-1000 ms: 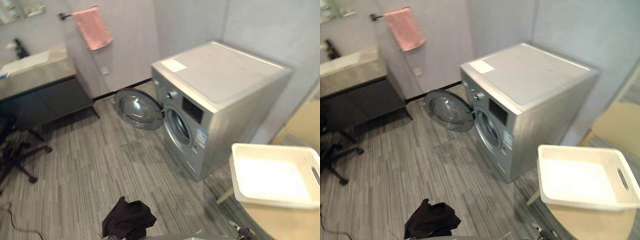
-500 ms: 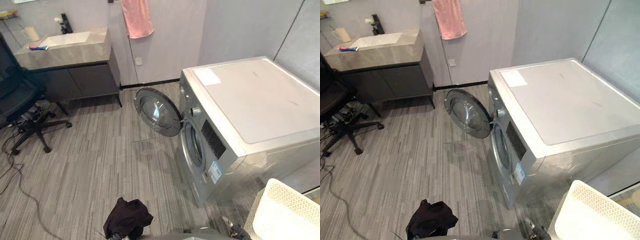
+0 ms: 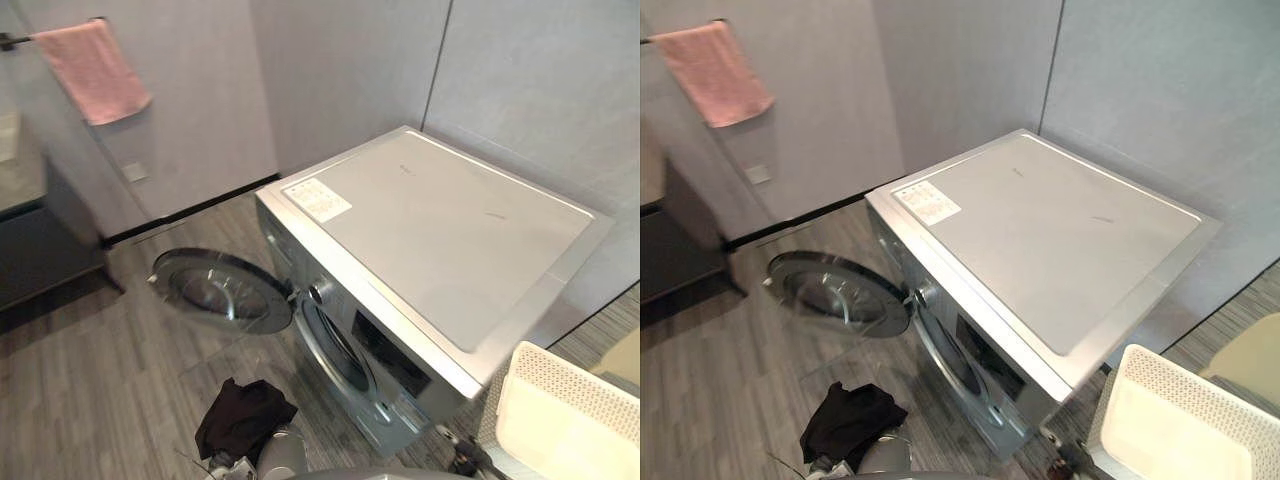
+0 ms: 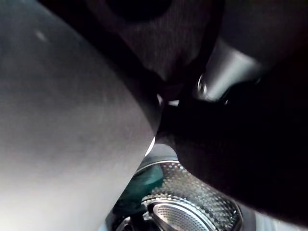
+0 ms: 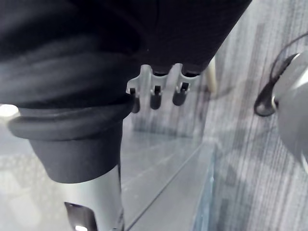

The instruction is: Pick up the laundry basket with both hands and put the clothes into the washing machine.

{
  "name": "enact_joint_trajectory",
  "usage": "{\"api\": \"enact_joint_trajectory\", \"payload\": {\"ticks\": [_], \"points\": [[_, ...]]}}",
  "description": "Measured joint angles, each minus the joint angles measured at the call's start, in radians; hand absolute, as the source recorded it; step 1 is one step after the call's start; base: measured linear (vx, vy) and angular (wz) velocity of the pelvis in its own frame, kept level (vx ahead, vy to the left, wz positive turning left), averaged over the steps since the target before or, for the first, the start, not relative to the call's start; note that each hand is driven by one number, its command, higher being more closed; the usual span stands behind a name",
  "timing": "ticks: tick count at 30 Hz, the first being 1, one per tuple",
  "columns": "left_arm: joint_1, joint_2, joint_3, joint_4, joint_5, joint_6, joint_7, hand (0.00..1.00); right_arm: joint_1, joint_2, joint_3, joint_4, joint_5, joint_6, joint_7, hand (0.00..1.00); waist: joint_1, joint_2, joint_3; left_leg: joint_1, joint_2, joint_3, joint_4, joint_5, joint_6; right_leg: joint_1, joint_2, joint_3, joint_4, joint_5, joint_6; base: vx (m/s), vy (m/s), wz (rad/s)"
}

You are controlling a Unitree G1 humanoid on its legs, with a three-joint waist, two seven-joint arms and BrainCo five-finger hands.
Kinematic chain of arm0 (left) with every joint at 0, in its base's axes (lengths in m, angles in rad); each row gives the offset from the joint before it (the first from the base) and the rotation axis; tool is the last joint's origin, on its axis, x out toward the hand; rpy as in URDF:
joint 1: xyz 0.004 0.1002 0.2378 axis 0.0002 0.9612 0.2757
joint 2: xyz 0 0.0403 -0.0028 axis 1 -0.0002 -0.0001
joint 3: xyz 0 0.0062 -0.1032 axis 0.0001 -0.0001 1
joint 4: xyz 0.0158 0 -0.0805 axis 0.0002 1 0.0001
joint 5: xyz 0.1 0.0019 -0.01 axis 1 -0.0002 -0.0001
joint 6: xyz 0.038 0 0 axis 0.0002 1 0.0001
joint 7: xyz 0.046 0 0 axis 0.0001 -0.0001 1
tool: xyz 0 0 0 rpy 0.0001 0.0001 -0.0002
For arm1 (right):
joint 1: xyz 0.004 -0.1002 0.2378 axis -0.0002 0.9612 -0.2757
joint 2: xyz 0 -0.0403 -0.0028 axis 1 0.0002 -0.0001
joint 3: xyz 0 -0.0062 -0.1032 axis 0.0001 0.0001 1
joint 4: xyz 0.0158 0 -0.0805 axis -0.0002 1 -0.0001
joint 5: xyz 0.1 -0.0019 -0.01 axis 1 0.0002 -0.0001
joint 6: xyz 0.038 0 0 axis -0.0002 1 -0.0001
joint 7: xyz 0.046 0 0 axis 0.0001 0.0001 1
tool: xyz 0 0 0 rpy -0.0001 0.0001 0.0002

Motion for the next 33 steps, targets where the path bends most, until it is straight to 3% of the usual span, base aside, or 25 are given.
{"api": "enact_joint_trajectory", "payload": {"ticks": [1,2,3,4,5,6,8,9,10,12,14,15,16,17,19,22,24,26,27,28,30,33], "points": [[-0.002,-0.001,0.003,0.007,-0.001,0.0,-0.001,1.0,0.013,0.004,-0.017,0.001,-0.001,-0.001,0.001,0.0,0.001,-0.001,-0.006,-0.001,-0.005,0.027,0.027,0.084,-0.029,0.004,-0.02,0.017,0.015,-0.014,0.017,0.36,0.546,-1.2],[-0.005,0.045,0.004,0.027,0.004,0.0,0.001,1.0,0.036,0.032,-0.069,0.01,0.002,0.006,-0.011,0.0,-0.005,-0.054,-0.015,0.004,-0.051,0.105,0.094,0.083,0.009,-0.017,-0.079,0.037,0.087,-0.008,0.028,0.4,0.638,-0.85],[-0.009,0.065,0.004,0.036,0.011,0.001,0.002,1.0,0.056,0.051,-0.093,0.01,0.002,0.007,-0.009,0.0,-0.024,-0.089,-0.025,0.014,-0.081,0.136,0.105,0.076,0.024,-0.042,-0.112,0.033,0.142,0.025,0.034,0.31,0.492,-0.7],[-0.015,0.069,0.002,0.04,0.014,0.001,0.002,1.0,0.067,0.059,-0.109,0.01,0.001,0.008,-0.001,0.0,-0.03,-0.097,-0.026,0.017,-0.091,0.151,0.117,0.069,0.035,-0.06,-0.12,0.033,0.178,0.055,0.034,0.3,0.55,-0.49],[-0.03,0.066,-0.008,0.048,0.023,0.002,0.001,1.0,0.071,0.08,-0.125,0.01,0.002,0.011,0.008,0.0,-0.024,-0.095,-0.026,0.04,-0.094,0.199,0.125,0.048,0.071,-0.123,-0.123,0.022,0.278,0.158,0.014,0.18,0.352,-0.54],[-0.036,0.065,-0.012,0.048,0.032,0.002,0.001,1.0,0.067,0.09,-0.124,0.01,0.002,0.012,0.016,0.0,-0.025,-0.094,-0.026,0.054,-0.096,0.22,0.116,0.045,0.083,-0.15,-0.131,0.004,0.317,0.202,0.006,0.16,0.429,-0.72],[-0.035,0.063,-0.024,0.048,0.061,0.003,0.001,1.0,0.064,0.11,-0.125,0.004,0.01,0.015,0.048,0.0,-0.029,-0.088,-0.024,0.124,-0.107,0.295,0.064,0.042,0.13,-0.215,-0.197,-0.113,0.399,0.341,-0.01,0.05,0.34,-0.63],[-0.035,0.062,-0.024,0.048,0.067,0.003,0.001,1.0,0.063,0.106,-0.121,0.002,0.01,0.015,0.051,0.0,-0.03,-0.085,-0.024,0.145,-0.107,0.318,0.047,0.041,0.14,-0.228,-0.219,-0.153,0.408,0.358,-0.01,-0.01,0.323,-0.81],[-0.03,0.062,-0.024,0.048,0.074,0.003,0.001,1.0,0.058,0.098,-0.111,0.002,0.009,0.014,0.051,0.0,-0.023,-0.081,-0.026,0.183,-0.105,0.367,0.001,0.041,0.157,-0.249,-0.257,-0.257,0.407,0.363,-0.006,-0.06,0.26,-0.96],[-0.011,0.058,-0.024,0.049,0.089,0.002,0.002,1.0,0.04,0.083,-0.068,0.004,0.005,0.008,0.051,0.0,-0.028,-0.076,-0.028,0.248,-0.099,0.434,-0.083,0.059,0.182,-0.262,-0.275,-0.408,0.384,0.326,0.004,-0.06,0.204,-1.0],[-0.006,0.056,-0.021,0.065,0.102,0.003,0.001,1.0,0.022,0.07,-0.024,0.016,-0.01,0.004,0.051,0.0,-0.025,-0.065,-0.035,0.303,-0.087,0.494,-0.186,0.066,0.19,-0.245,-0.213,-0.557,0.232,0.241,0.04,0.01,0.056,-1.13],[-0.007,0.057,-0.019,0.07,0.105,0.003,0.0,1.0,0.016,0.066,-0.012,0.023,-0.02,0.003,0.051,0.0,-0.024,-0.068,-0.037,0.319,-0.088,0.51,-0.213,0.07,0.188,-0.23,-0.193,-0.586,0.155,0.238,0.034,0.08,-0.023,-1.28],[-0.01,0.06,-0.021,0.082,0.113,0.004,-0.001,1.0,0.0,0.054,-0.001,0.049,-0.032,0.005,0.051,0.0,-0.019,-0.078,-0.045,0.35,-0.101,0.53,-0.275,0.099,0.17,-0.176,-0.181,-0.638,-0.013,0.241,0.005,0.1,-0.03,-1.21],[-0.018,0.057,-0.024,0.109,0.136,0.008,-0.003,1.0,-0.012,0.045,0.013,0.061,-0.038,0.005,0.051,0.0,-0.026,-0.052,-0.047,0.359,-0.1,0.53,-0.319,0.147,0.162,-0.144,-0.147,-0.625,-0.115,0.277,-0.022,0.09,-0.018,-1.09],[-0.033,0.049,-0.024,0.129,0.157,0.013,-0.006,1.0,-0.012,0.023,0.012,0.066,-0.038,0.003,0.05,0.0,-0.035,-0.043,-0.039,0.398,-0.097,0.53,-0.358,0.187,0.152,-0.131,-0.128,-0.597,-0.151,0.295,-0.023,0.1,-0.01,-0.55],[-0.049,0.042,-0.044,0.126,0.177,0.012,-0.007,1.0,0.006,0.014,0.015,0.087,-0.038,0.003,0.047,0.0,-0.041,-0.041,-0.038,0.421,-0.08,0.535,-0.317,0.157,0.14,-0.086,-0.114,-0.594,-0.184,0.295,-0.023,0.06,-0.037,-0.11],[-0.052,0.029,-0.045,0.078,0.176,0.009,-0.008,1.0,-0.006,0.015,0.043,0.08,-0.037,0.0,0.047,0.0,-0.039,-0.029,-0.033,0.324,-0.038,0.532,-0.108,0.072,0.129,-0.083,-0.098,-0.588,-0.194,0.272,-0.02,0.0,-0.005,-0.02],[-0.045,0.02,-0.041,0.019,0.172,0.005,-0.006,1.0,-0.016,0.015,0.083,0.08,-0.038,0.0,0.047,0.0,-0.019,-0.028,-0.01,0.209,-0.011,0.517,0.155,0.07,0.144,-0.081,-0.097,-0.566,-0.175,0.259,-0.011,0.0,0.01,-0.29],[-0.026,0.005,-0.043,-0.019,0.167,0.002,-0.003,1.0,-0.023,0.001,0.107,0.078,-0.039,0.0,0.045,0.0,-0.008,-0.006,0.003,0.145,0.001,0.472,0.314,0.1,0.154,-0.073,-0.096,-0.544,-0.154,0.247,-0.009,0.02,0.024,-0.44],[-0.018,-0.003,-0.046,-0.03,0.162,0.002,-0.001,1.0,-0.024,-0.004,0.118,0.078,-0.04,0.001,0.044,0.0,-0.006,-0.014,0.006,0.133,0.0,0.458,0.35,0.115,0.158,-0.071,-0.098,-0.532,-0.145,0.243,-0.01,0.05,0.05,-0.41],[0.006,-0.013,-0.069,-0.065,0.144,0.001,0.003,1.0,-0.023,-0.008,0.12,0.068,-0.047,0.001,0.043,0.0,0.002,0.003,0.011,0.122,-0.004,0.446,0.407,0.139,0.139,-0.069,-0.104,-0.489,-0.139,0.241,-0.008,0.07,0.099,-0.53],[0.054,0.004,-0.181,-0.15,0.126,-0.002,0.003,1.0,-0.024,-0.011,0.141,0.032,-0.06,-0.003,0.042,0.0,-0.002,-0.001,0.009,0.112,-0.01,0.414,0.36,0.075,0.172,-0.113,-0.135,-0.403,-0.122,0.235,0.008,0.08,0.161,-0.7]]}}
